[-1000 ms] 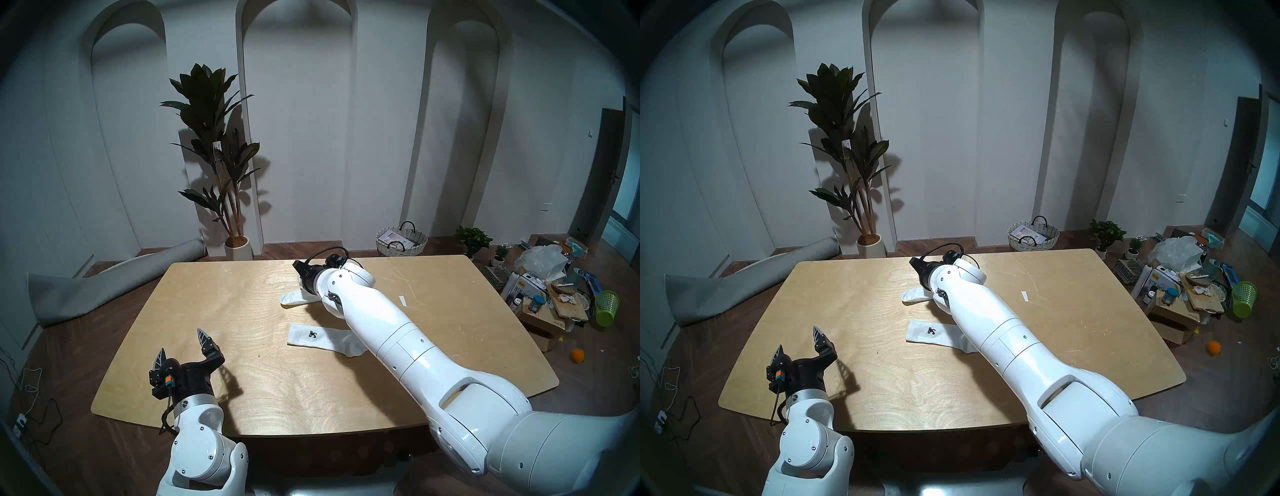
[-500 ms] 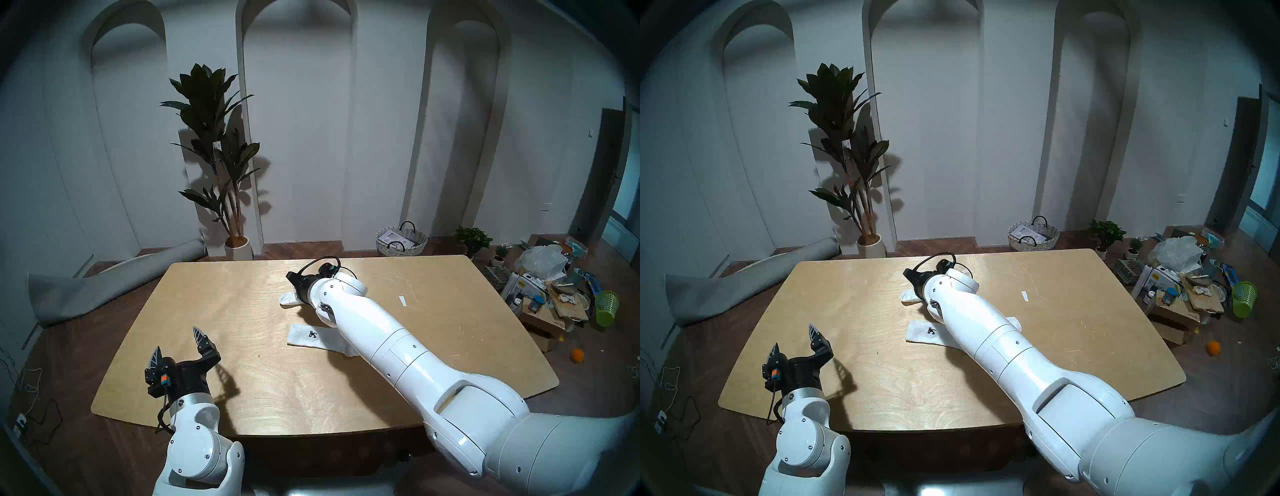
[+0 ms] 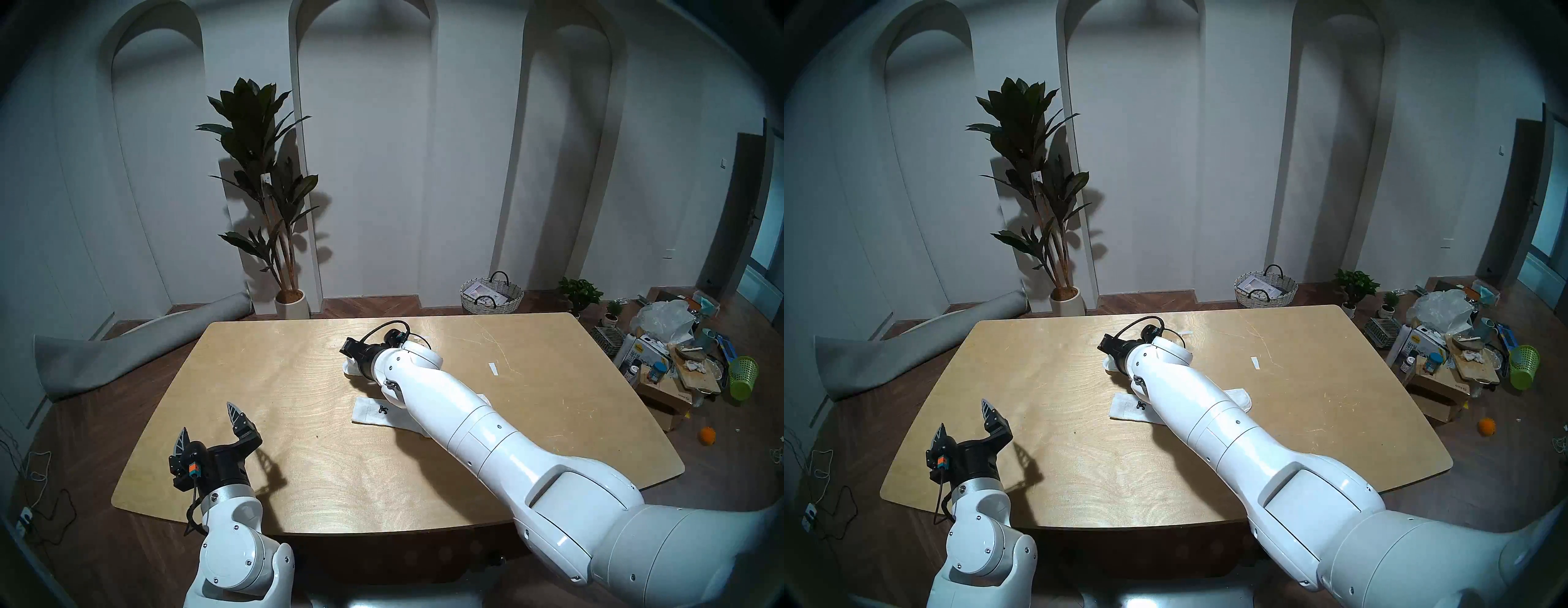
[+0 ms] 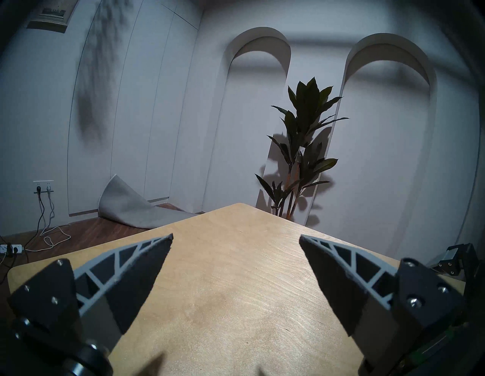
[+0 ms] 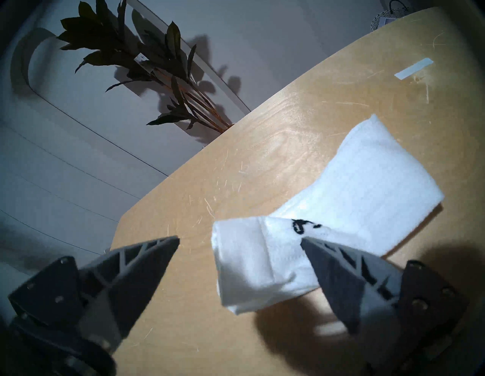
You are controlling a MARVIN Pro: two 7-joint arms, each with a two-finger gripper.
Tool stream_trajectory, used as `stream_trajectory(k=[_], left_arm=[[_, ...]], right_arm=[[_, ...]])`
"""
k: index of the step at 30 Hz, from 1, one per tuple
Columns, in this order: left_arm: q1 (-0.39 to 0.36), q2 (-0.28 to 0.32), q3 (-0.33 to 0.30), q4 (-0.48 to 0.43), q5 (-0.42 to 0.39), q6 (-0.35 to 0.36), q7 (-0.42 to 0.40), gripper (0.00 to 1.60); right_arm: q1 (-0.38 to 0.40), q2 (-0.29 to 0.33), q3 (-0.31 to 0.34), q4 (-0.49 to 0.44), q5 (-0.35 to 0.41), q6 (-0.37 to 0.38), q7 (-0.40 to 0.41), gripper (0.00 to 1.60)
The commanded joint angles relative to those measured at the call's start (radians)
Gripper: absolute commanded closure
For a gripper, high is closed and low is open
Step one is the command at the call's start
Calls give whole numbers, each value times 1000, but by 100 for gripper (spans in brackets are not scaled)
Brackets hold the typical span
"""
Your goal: Fold socks in half once and place them neatly on the table
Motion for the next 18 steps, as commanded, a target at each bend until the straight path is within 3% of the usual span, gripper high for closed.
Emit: stream_trajectory(k=[1,10,18], left_arm=[[0,3,2,-28,-1,-13,-7,0],[-13,12,12,-31,3,-2,-28,0],[-38,51,51,-23,30,21,-75,0]], right_arm=[[-21,-22,21,-105,47,27,-18,0],[-56,-49,59,-211,141,72,-49,0],[-96,-62,181,-322,273,41,-86,0]])
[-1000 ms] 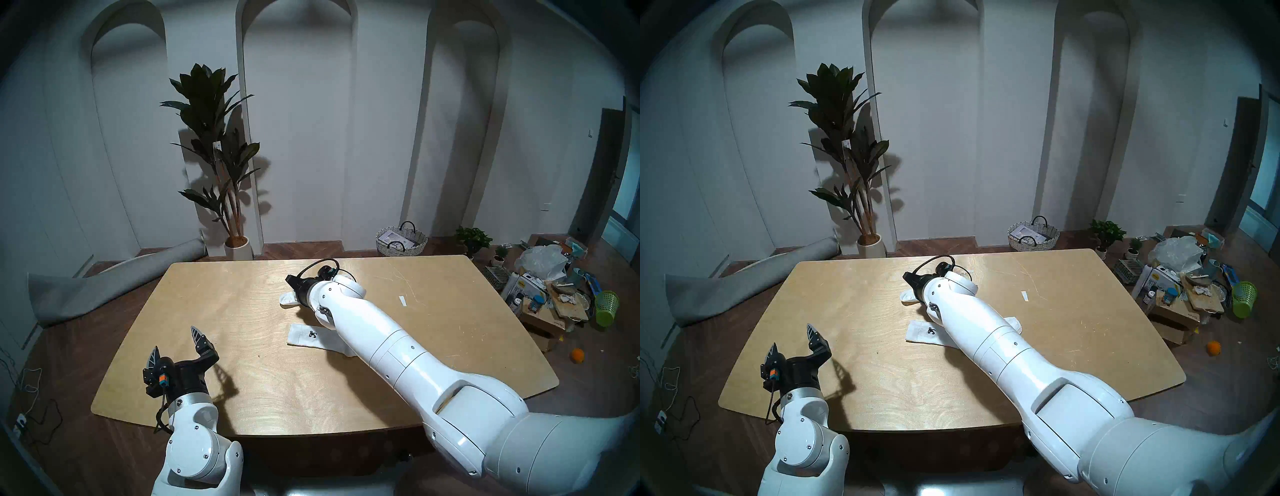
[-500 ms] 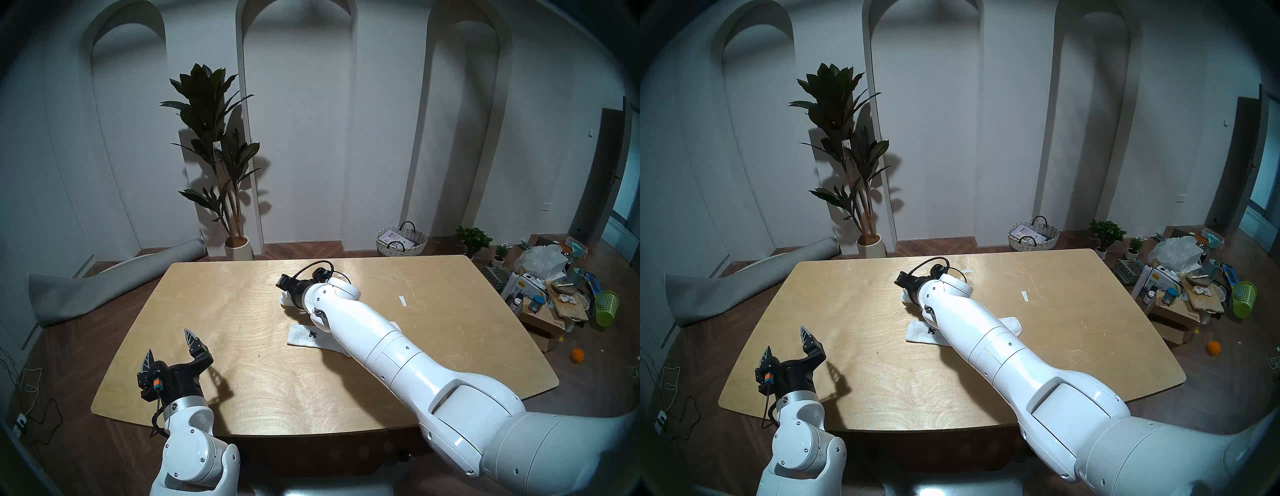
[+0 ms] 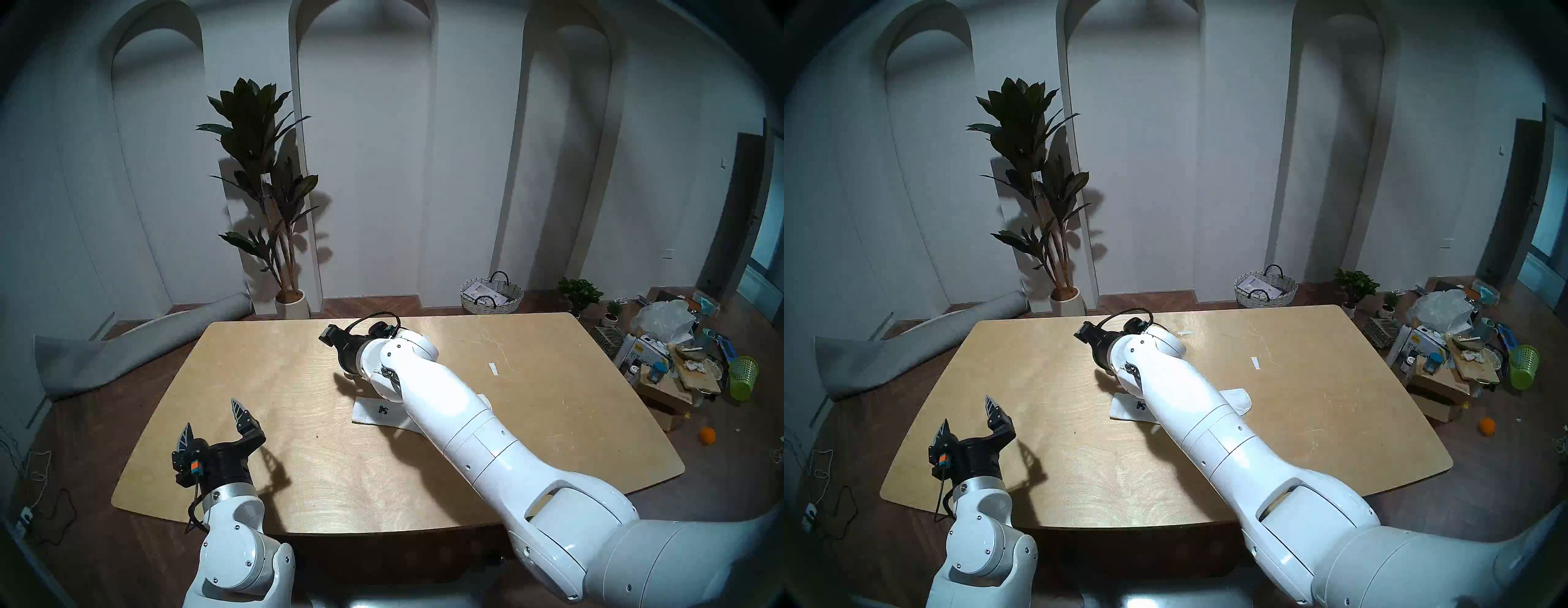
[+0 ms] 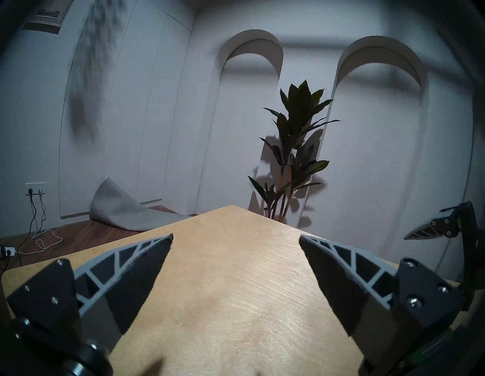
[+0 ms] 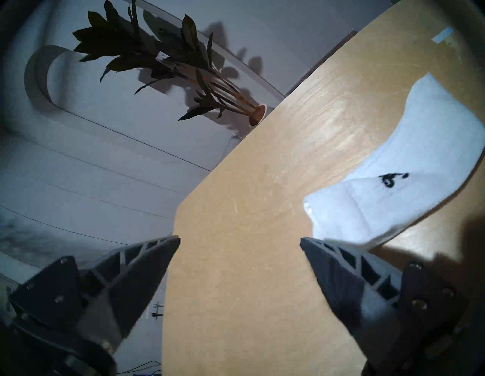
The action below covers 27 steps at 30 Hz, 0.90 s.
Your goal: Fold socks in half once and place them neatly on the table
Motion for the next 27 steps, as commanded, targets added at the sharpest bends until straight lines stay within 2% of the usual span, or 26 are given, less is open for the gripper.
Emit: stream_trajectory(k=[1,13,27], left_arm=[[-34,35,34,-15,28,18,-41,0],[-46,56,82,-10,48,59,-78,0],[-39,111,152,26,119,103,-134,0]], right_arm=[[-18,-28,115,-118,108,-35,-16,0],[-29,9,305,-214,247,-65,-64,0],[-87,94,524,-261,350,-116,-127,0]])
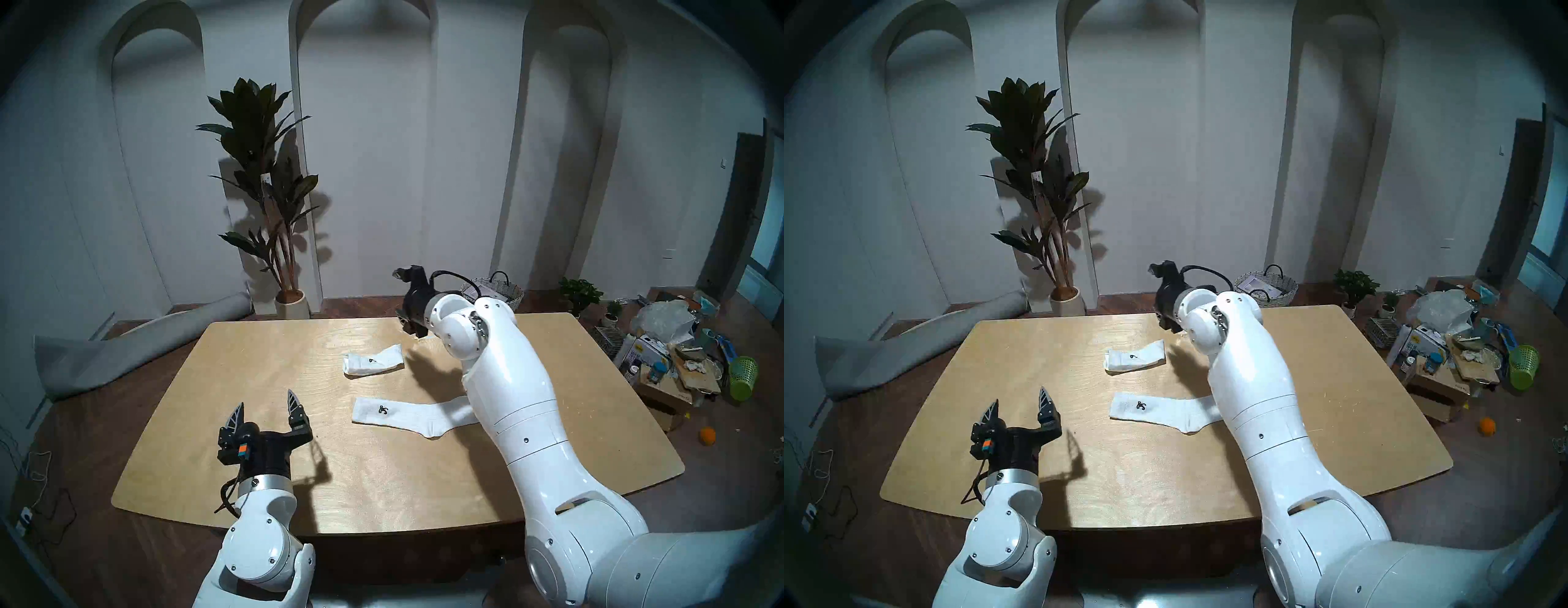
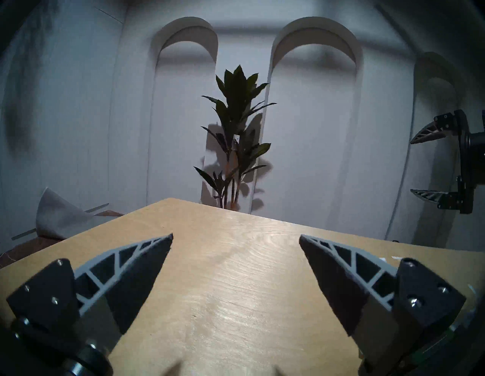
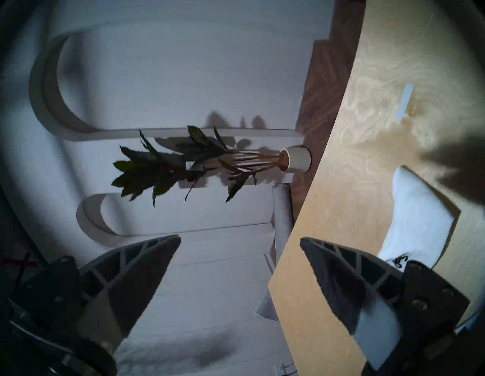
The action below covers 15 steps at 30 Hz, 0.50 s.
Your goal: Fold socks in half once and place them neatly on the table
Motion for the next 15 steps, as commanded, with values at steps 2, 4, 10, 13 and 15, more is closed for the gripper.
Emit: stream_trajectory(k=[2,4,10,13,15], left_arm=[[-6,43,30,3,51,6,-35,0],[-8,55,32,7,66,13,-41,0],[-20,98,19,19,120,31,-51,0],[-24,120,6,25,148,40,-54,0],[-28,137,-8,29,171,46,-56,0]], right_arm=[[-22,55,131,-55,59,-28,-17,0],[-30,67,164,-61,71,-36,-26,0],[-47,84,247,-81,108,-54,-59,0],[-56,88,276,-88,123,-61,-74,0],[-62,90,298,-93,134,-66,-87,0]])
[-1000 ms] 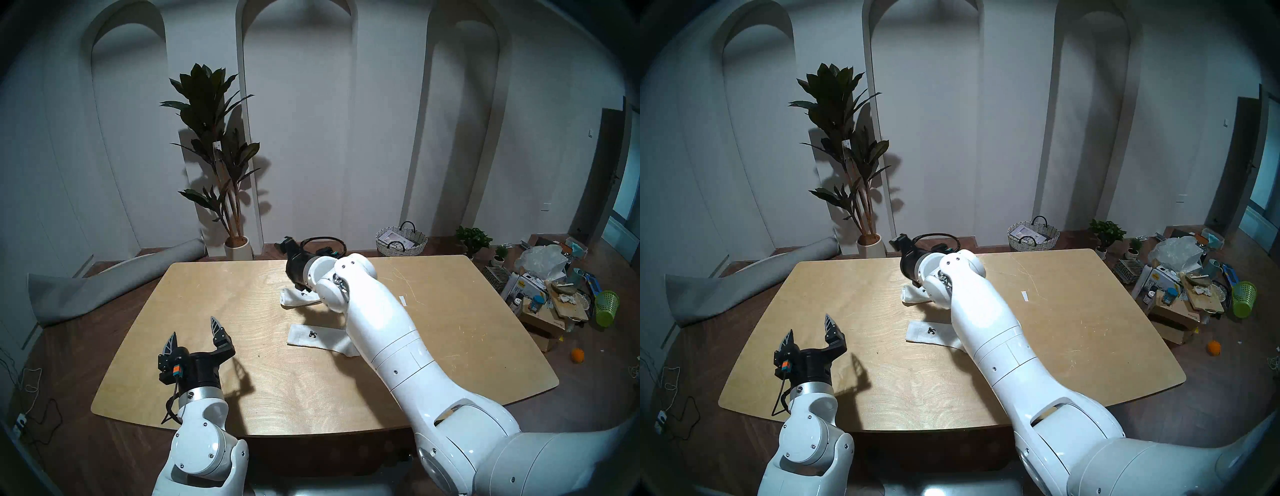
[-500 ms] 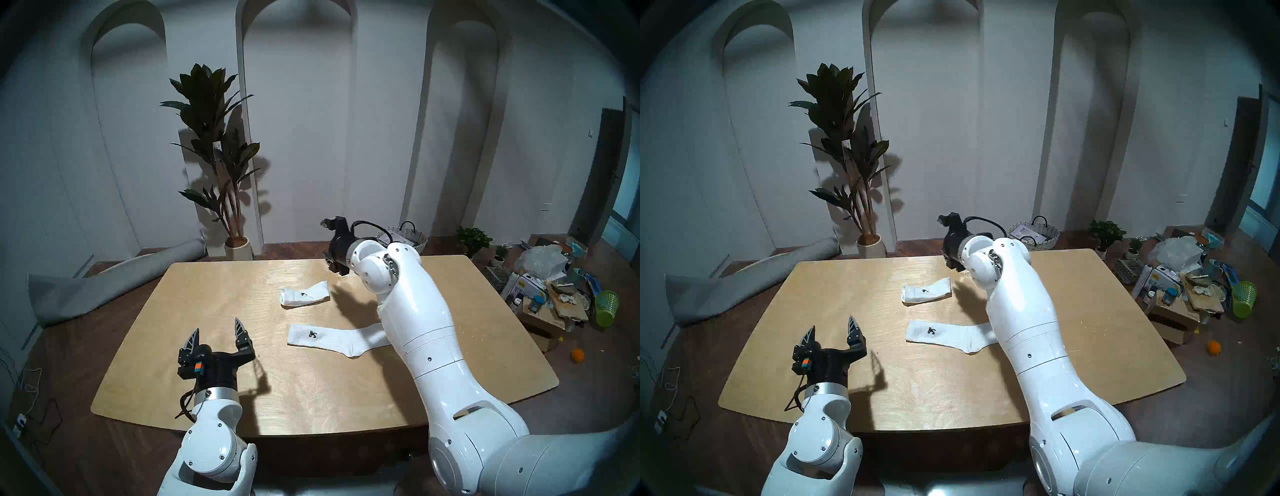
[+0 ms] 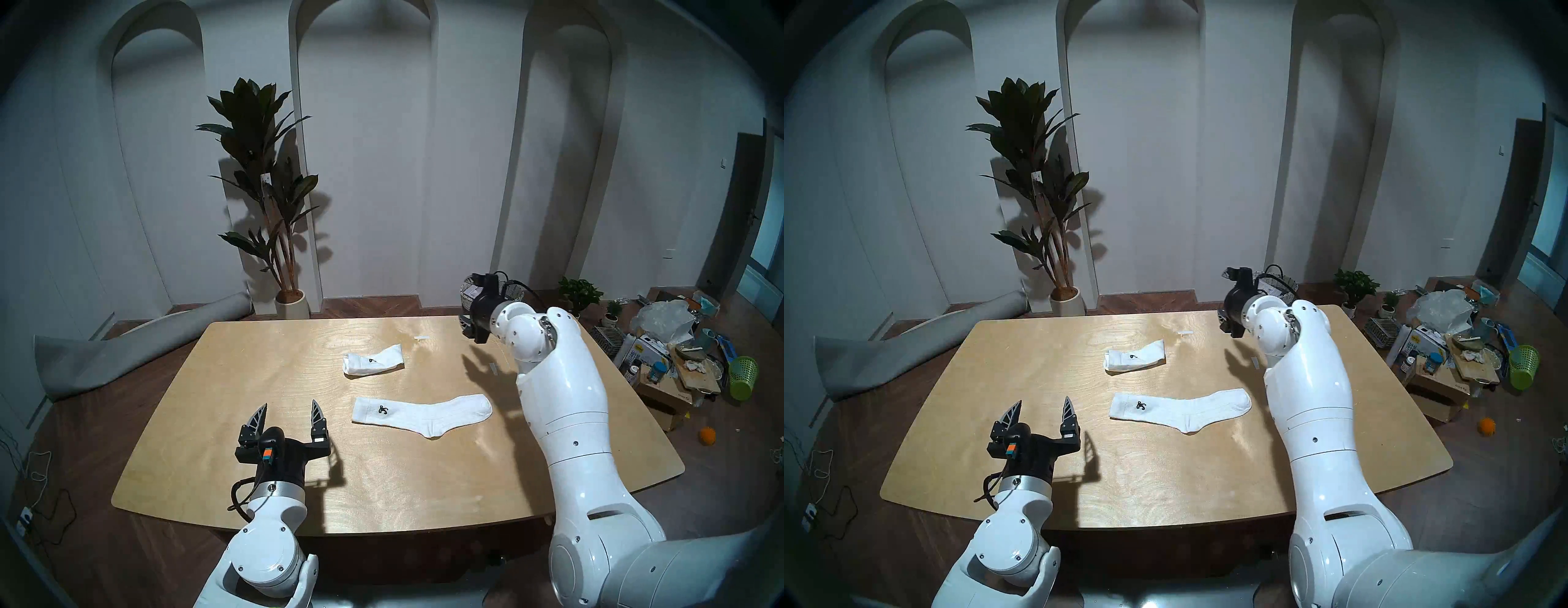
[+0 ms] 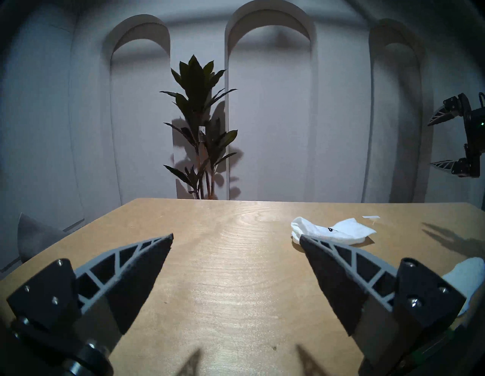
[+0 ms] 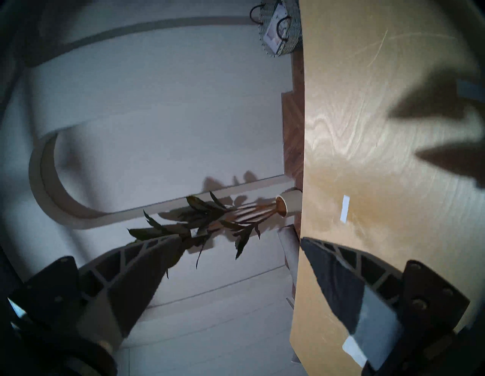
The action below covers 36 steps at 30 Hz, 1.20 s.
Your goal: Fold socks in half once and place them neatly on the table
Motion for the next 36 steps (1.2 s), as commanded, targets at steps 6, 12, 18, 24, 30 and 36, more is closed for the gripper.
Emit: stream_trajectory(k=[6,12,18,24,30,36], left_arm=[[-29,103,-59,8,129,18,-11,0],[-38,146,-76,16,200,34,-23,0],[-48,204,-81,24,300,46,-40,0],[-58,262,-75,33,413,54,-60,0],[-67,319,-67,40,535,59,-78,0],[-80,387,-53,49,684,66,-93,0]], right_arm=[[-21,14,117,-67,79,-30,-57,0],[-36,10,170,-96,125,-48,-106,0],[-33,38,215,-152,145,-54,-150,0],[-9,76,231,-219,147,-45,-202,0],[13,112,221,-272,144,-25,-275,0],[5,140,180,-291,138,11,-372,0]])
